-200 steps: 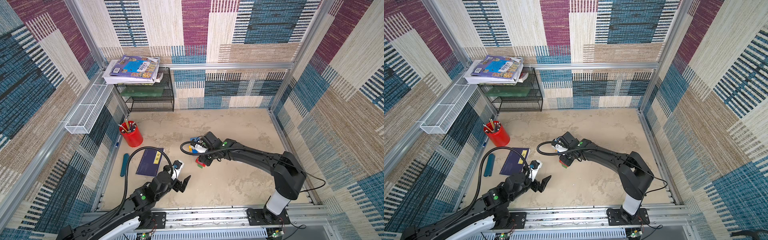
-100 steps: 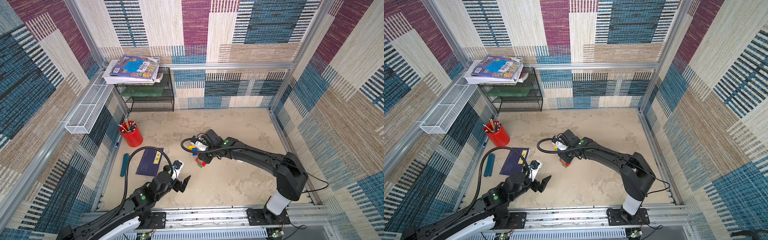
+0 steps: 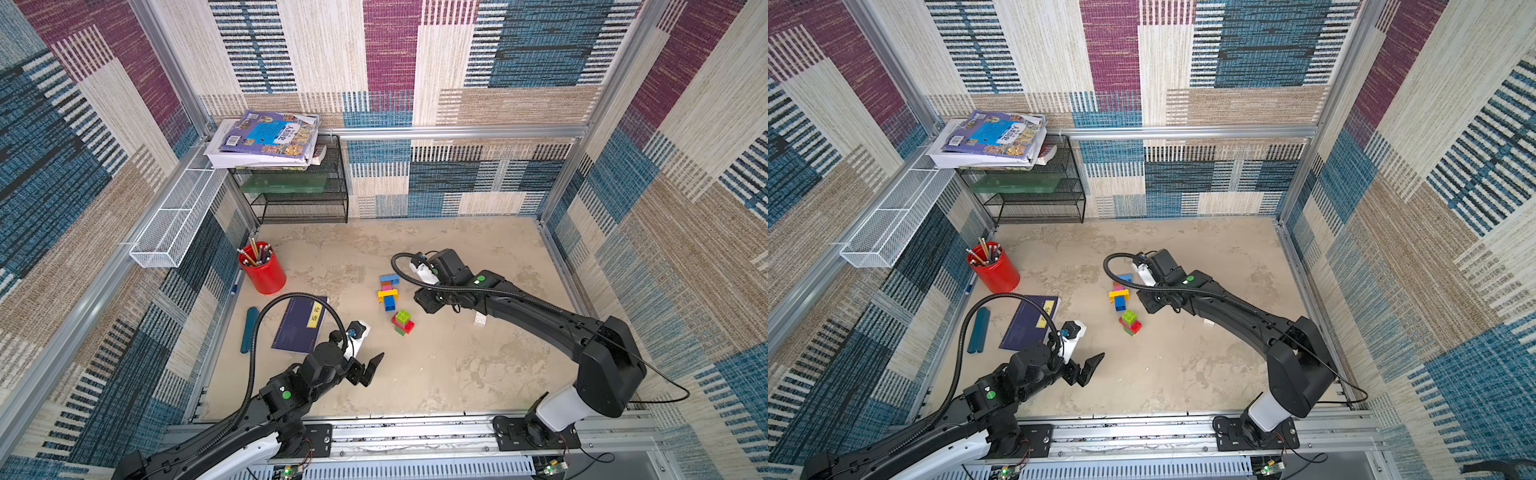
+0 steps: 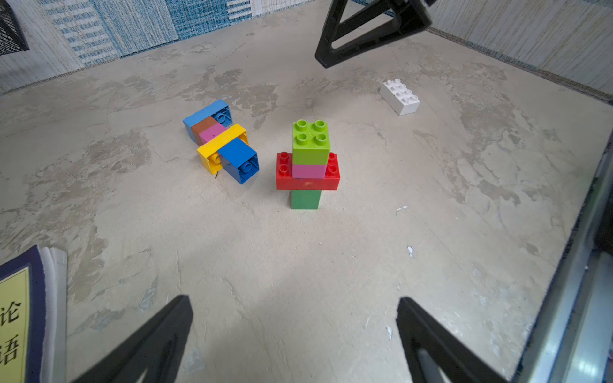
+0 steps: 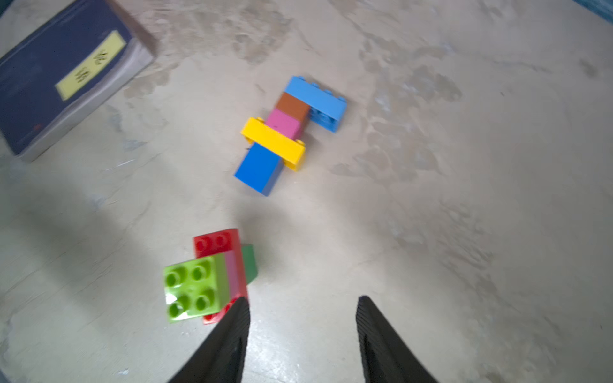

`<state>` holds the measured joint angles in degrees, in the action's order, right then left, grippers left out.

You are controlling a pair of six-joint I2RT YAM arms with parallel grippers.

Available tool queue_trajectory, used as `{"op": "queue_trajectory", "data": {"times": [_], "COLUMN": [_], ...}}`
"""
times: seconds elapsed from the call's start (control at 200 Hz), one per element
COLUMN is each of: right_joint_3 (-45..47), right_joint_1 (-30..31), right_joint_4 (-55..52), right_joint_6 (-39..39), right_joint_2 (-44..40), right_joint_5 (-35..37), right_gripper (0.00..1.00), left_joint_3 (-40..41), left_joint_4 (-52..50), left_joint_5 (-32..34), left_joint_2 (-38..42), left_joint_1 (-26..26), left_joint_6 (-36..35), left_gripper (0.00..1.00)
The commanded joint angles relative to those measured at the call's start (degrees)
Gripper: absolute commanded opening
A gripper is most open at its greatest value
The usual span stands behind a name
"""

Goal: Assemble the letter f with lego
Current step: Assemble the lego brick with the lego brick, then pick up the lego brick from the center of the board.

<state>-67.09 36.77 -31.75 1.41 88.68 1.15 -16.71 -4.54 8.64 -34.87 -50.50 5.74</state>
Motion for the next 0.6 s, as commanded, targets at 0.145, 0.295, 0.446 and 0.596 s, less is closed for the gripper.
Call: {"op": "queue_trajectory", "data": {"times": [0.145,0.295,0.446,0.596], "right_joint_3": [8.2,13.8,19.1,21.8], "right_joint_1": [-5.5,-7.8,-10.9,-14.0], "right_joint_4": [3.2,3.9,7.2,9.0], "right_joint_6": [16.5,22.9,24.6,24.6], "right_joint_2": [-4.1,-6.8,-9.7,-10.4], "right_joint_5": [9.4,16.1,14.2,11.9], "right_gripper": [0.6,0.62,0.62,0.62], "left_joint_3": [-0.2,-0.3,-0.3,-0.3], "left_joint_4": [0.1,0.0,0.0,-0.2], "left_joint_5": [-0.9,-0.9,-0.9,-1.1], "left_joint_2": [-0.2,-0.2,-0.1,0.1], "left_joint_1": [0.0,0.0,0.0,0.0], "left_joint_6": [-1.0,-0.8,-0.8,-0.6], "left_gripper": [0.99,0.99,0.99,0.99]}}
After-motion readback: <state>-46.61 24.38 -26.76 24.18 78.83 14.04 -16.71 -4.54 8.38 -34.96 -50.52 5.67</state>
